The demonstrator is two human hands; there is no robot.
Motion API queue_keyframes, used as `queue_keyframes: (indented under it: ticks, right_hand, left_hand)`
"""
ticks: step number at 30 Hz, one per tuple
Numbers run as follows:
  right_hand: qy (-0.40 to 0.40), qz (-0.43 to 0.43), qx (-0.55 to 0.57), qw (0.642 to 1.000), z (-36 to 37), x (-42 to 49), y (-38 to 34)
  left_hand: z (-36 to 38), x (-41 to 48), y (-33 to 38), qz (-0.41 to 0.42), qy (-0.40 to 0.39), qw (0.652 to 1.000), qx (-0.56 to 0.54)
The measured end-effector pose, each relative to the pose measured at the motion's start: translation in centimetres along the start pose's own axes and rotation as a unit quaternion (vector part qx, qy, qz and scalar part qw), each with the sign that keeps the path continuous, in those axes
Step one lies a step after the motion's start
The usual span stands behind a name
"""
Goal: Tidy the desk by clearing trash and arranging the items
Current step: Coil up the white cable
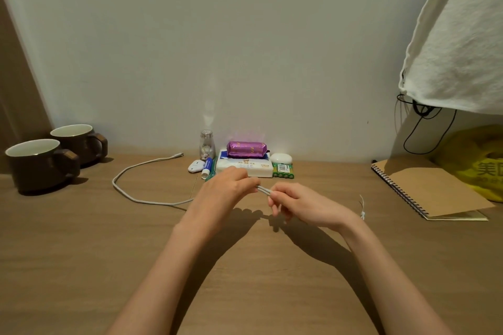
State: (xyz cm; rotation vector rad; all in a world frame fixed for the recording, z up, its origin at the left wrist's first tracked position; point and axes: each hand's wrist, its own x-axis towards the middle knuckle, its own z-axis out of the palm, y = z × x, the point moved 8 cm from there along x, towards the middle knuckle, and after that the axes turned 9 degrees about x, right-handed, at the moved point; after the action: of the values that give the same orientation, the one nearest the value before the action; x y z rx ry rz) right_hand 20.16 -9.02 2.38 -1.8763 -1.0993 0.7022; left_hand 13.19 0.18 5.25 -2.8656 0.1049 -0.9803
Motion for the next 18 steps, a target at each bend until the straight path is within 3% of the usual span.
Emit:
queue_keyframes:
  ticks: [10, 15, 18]
  right_hand:
    - [0.045, -0.005, 0.003, 0.999, 0.2, 0.3, -0.4]
    - [0.101, -0.050, 0.037, 0.993, -1.2, -0.1, -1.1]
    - [0.191, -0.052, 0.175, 0.964, -3.5, -0.3, -0.6]
  left_hand:
    - [0.0, -0.1, 0.0, 0.025, 0.018, 0.999, -0.011]
    - [0.5, -0.5, -2.2, -0.105, -0.016, 0.974, -0.198]
    - [-0.7, -0.8, -4.3, -0.217, 0.078, 0.925, -0.301]
